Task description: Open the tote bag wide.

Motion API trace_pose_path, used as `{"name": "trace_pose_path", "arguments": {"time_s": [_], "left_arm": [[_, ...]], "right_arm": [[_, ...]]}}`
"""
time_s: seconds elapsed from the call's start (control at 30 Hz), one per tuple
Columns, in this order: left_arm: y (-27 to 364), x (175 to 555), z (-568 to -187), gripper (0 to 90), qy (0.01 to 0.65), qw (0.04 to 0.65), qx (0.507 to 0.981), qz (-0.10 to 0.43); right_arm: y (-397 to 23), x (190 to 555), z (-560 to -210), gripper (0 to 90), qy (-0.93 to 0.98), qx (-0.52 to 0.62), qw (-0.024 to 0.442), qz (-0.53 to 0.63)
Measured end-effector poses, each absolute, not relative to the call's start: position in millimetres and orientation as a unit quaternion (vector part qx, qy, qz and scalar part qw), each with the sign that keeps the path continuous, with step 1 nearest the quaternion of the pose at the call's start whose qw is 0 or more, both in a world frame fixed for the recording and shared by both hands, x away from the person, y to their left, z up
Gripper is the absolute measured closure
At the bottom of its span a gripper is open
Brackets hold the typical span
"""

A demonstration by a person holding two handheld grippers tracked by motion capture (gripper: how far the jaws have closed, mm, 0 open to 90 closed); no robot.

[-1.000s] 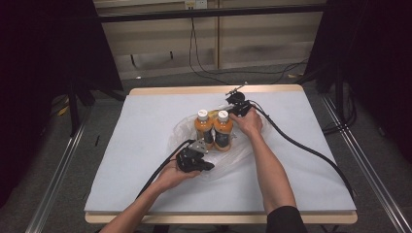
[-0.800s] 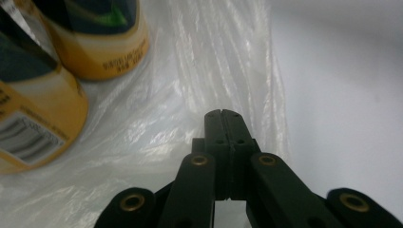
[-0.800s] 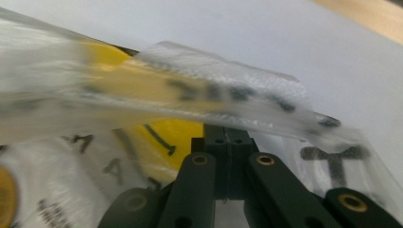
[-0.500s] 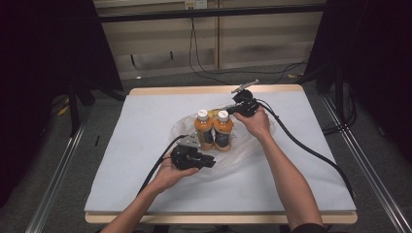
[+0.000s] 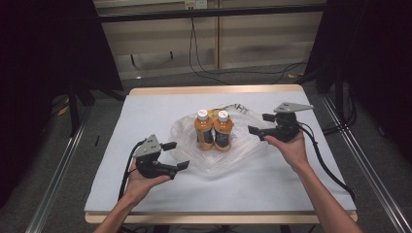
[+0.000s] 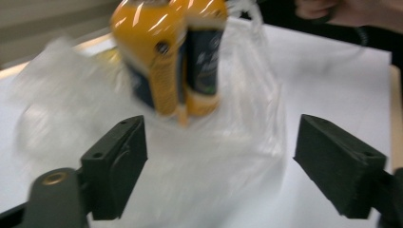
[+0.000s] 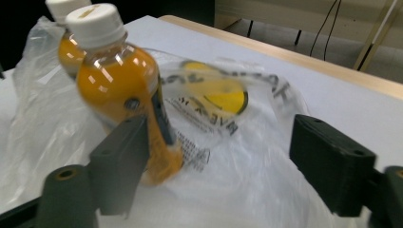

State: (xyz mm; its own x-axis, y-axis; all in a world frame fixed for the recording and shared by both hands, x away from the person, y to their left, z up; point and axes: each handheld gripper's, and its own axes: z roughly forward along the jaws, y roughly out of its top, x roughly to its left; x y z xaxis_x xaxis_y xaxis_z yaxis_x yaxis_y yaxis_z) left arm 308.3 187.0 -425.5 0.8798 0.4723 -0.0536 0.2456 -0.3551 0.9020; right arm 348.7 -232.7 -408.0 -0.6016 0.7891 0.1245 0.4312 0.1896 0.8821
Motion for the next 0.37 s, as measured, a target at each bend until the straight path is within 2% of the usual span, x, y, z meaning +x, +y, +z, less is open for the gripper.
{"name": "trace_pose_path", "arguments": {"time_s": [0.17,0.27,0.37], "left_arm": [[215,298,-437,11.1,0.254,0.518,0.806,0.132],[221,297,-441,9.9,0.268,0.512,0.804,0.14],[223,298,-441,7.7,0.274,0.509,0.803,0.147]], "right_arm": [[-253,309,-415,16.1,0.73,0.419,0.199,0.503],[-263,284,-419,16.1,0.716,0.424,0.22,0.509],[-271,270,-424,15.8,0.705,0.434,0.221,0.515]]}}
